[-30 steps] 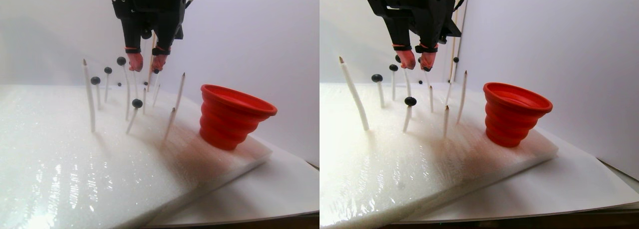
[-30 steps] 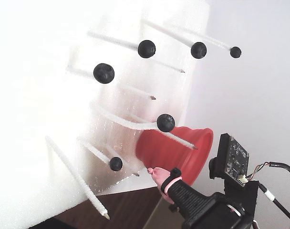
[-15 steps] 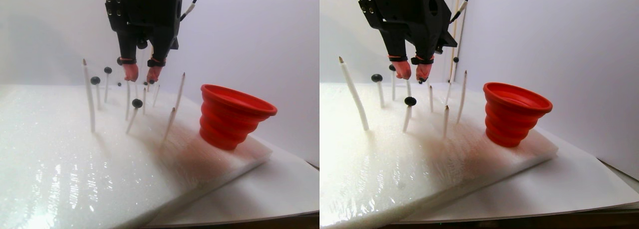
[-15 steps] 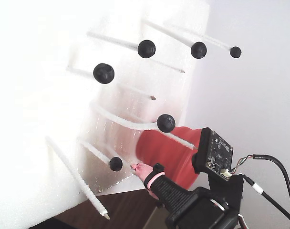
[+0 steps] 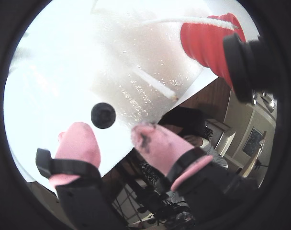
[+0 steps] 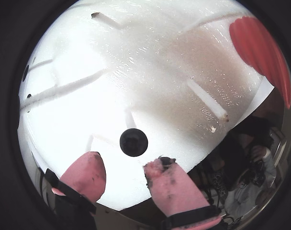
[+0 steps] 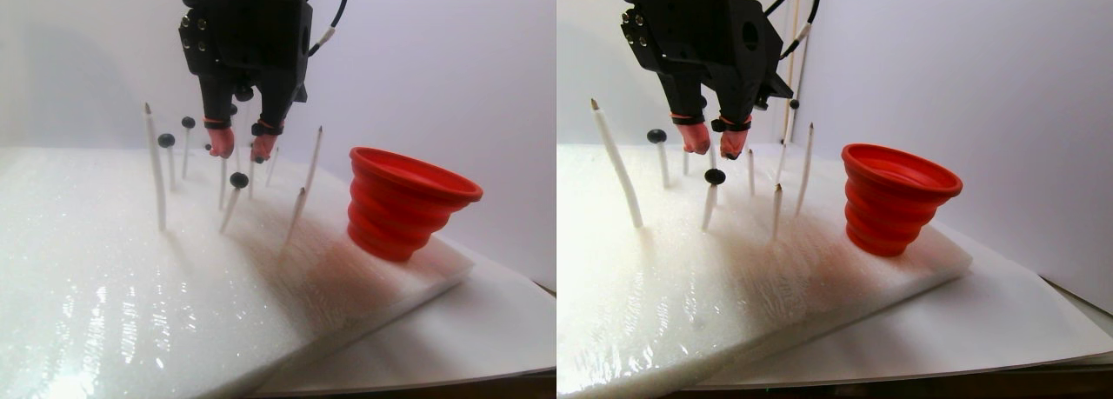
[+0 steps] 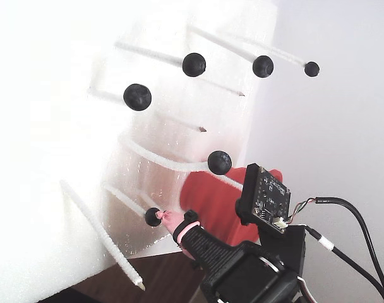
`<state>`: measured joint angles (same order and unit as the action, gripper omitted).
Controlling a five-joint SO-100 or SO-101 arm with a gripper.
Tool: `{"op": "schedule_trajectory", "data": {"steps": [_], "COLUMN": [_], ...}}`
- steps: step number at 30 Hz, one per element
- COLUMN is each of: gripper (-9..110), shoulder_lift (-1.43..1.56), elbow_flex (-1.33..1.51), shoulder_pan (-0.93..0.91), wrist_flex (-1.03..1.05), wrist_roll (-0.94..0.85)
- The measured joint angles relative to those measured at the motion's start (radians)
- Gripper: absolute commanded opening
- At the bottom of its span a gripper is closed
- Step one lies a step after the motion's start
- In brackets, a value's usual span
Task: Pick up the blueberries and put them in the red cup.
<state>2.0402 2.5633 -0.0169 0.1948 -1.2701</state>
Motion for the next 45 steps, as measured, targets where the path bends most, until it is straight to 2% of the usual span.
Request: {"op": "schedule_trajectory", "data": {"steps": [45], "gripper": [17], "shoulder_lift": [-0.224], "elbow_flex": [-0.011], "shoulder_pan": [0.015], "wrist_flex": [-0.176], "wrist_roll": [-0.006]}}
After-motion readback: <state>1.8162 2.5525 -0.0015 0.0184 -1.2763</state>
